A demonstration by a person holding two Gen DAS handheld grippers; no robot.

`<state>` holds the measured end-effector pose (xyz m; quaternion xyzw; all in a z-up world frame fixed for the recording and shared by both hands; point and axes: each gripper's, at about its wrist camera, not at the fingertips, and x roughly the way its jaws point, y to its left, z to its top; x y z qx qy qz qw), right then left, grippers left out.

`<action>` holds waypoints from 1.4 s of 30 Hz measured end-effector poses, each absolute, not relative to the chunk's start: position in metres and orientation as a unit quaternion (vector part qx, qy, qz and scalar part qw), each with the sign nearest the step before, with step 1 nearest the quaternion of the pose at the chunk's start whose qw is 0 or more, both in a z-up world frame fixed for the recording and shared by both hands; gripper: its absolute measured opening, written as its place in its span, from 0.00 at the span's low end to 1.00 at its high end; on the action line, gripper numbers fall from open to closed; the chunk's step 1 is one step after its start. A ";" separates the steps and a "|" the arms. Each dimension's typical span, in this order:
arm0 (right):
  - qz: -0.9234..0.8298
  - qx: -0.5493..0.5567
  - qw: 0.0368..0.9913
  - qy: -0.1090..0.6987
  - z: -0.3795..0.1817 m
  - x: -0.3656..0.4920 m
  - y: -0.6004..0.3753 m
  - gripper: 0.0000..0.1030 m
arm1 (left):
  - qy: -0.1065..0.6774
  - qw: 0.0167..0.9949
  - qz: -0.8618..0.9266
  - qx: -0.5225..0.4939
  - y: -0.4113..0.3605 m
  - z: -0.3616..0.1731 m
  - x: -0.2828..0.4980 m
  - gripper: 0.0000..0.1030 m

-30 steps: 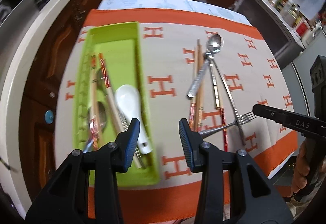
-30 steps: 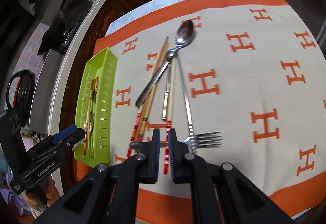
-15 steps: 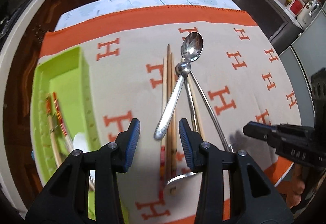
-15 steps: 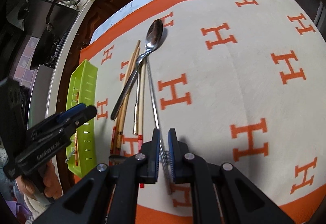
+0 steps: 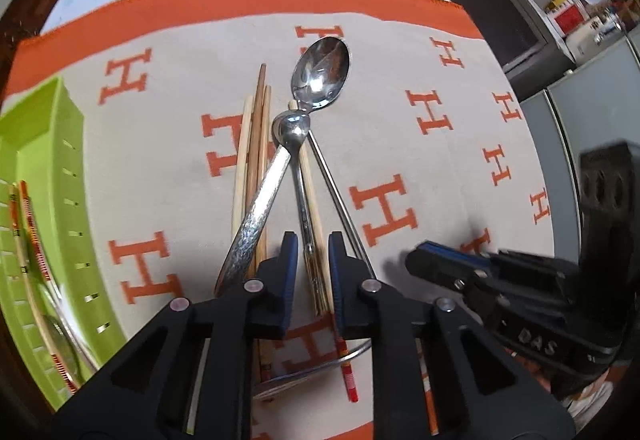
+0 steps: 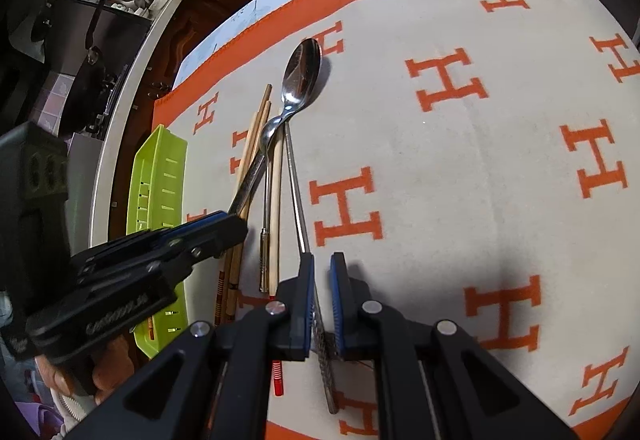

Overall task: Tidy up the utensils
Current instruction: 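Grasp a small metal spoon from the pile with the left gripper, then place the small spoon in the green tray with the left gripper while the right gripper grasps a metal chopstick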

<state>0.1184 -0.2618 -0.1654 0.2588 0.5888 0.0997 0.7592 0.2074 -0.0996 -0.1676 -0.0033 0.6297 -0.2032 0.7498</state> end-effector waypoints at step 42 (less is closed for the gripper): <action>0.098 0.249 0.757 0.596 -0.171 0.123 -0.255 0.08 | 0.601 0.778 -0.182 -0.016 -0.083 -0.148 0.178 0.01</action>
